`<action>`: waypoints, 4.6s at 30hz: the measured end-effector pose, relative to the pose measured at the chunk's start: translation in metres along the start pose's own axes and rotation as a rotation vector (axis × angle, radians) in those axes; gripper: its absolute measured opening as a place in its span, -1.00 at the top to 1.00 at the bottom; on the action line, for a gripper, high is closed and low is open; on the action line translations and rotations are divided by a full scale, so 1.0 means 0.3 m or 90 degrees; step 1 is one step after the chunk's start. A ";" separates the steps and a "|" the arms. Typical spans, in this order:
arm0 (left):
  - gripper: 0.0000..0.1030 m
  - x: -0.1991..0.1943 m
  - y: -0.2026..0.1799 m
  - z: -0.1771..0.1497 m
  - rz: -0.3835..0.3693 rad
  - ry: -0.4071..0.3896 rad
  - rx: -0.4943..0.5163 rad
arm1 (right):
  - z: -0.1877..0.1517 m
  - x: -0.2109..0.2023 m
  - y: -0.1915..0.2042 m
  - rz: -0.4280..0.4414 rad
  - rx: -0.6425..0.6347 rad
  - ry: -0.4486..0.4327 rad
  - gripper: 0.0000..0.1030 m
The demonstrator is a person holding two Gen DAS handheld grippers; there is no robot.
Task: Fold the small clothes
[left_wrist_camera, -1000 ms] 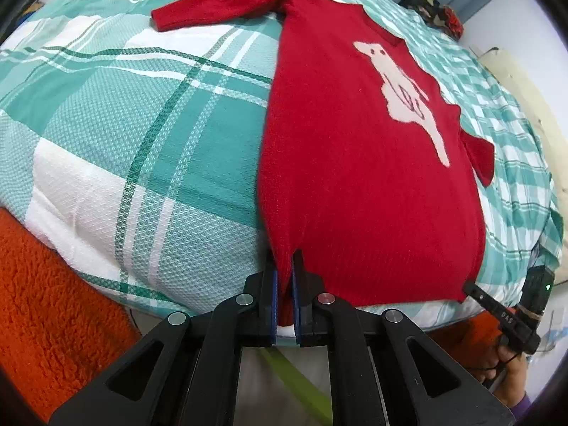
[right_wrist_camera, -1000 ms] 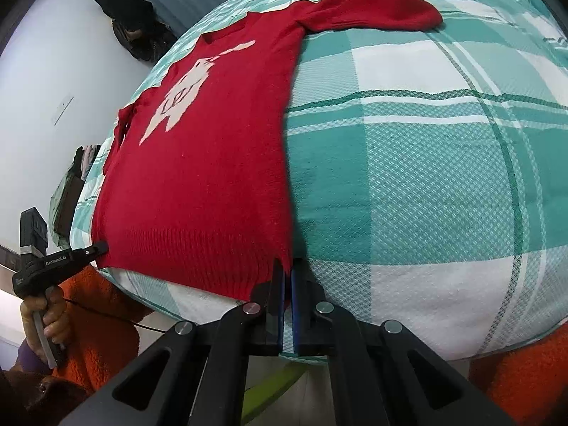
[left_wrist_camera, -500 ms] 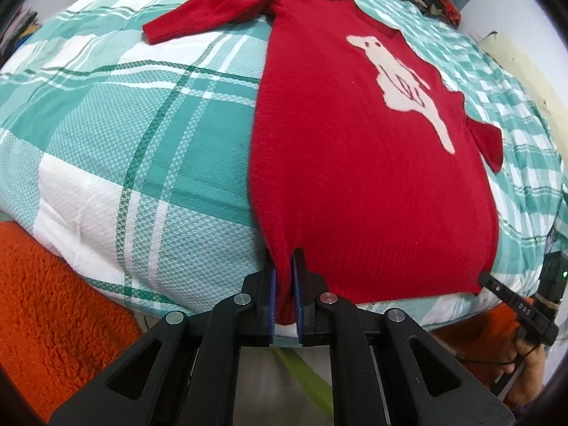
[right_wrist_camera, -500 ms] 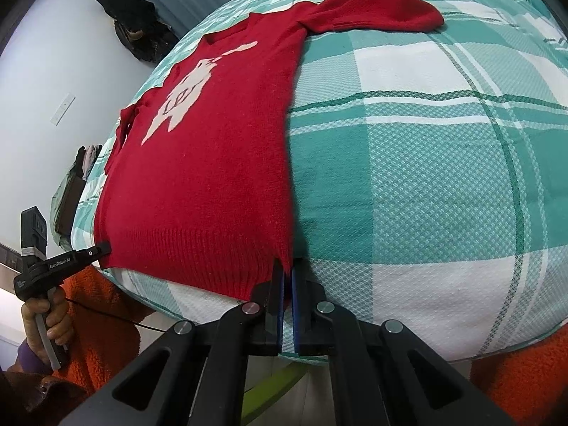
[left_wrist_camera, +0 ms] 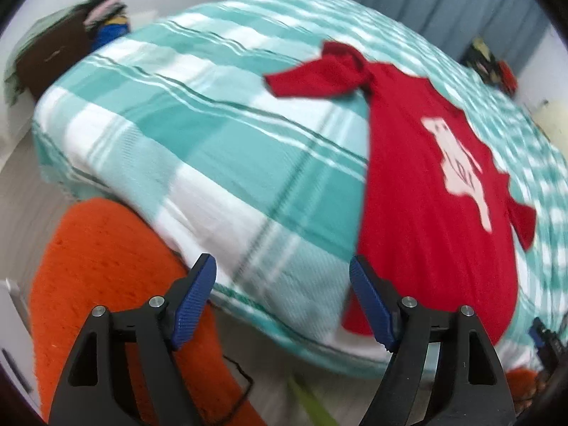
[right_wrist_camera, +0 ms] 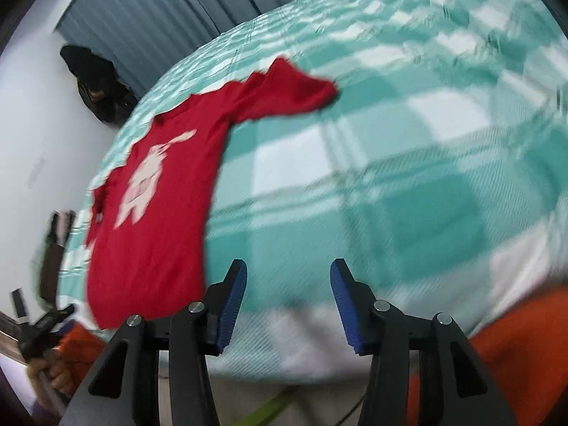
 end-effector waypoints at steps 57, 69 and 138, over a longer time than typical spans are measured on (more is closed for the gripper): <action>-0.60 0.117 -0.028 -0.016 0.127 0.033 0.019 | 0.411 0.175 -0.796 -0.210 0.148 -0.061 0.84; -0.69 0.120 -0.034 -0.012 0.113 0.041 0.028 | 0.289 -0.134 -0.698 -0.237 0.184 -0.187 -0.30; 0.92 0.435 0.386 0.860 0.169 0.097 -0.172 | 0.045 0.137 0.153 -0.033 -0.169 -0.012 -0.50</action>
Point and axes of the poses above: each gripper's, at about its wrist camera, not at the fingertips, and x roughly the way its jaws point, y to its left, z to its top, the point moved 1 cm from there along x, roughly the way its jaws point, and after that the axes turned 12 degrees about -x, right-handed, at the moved point
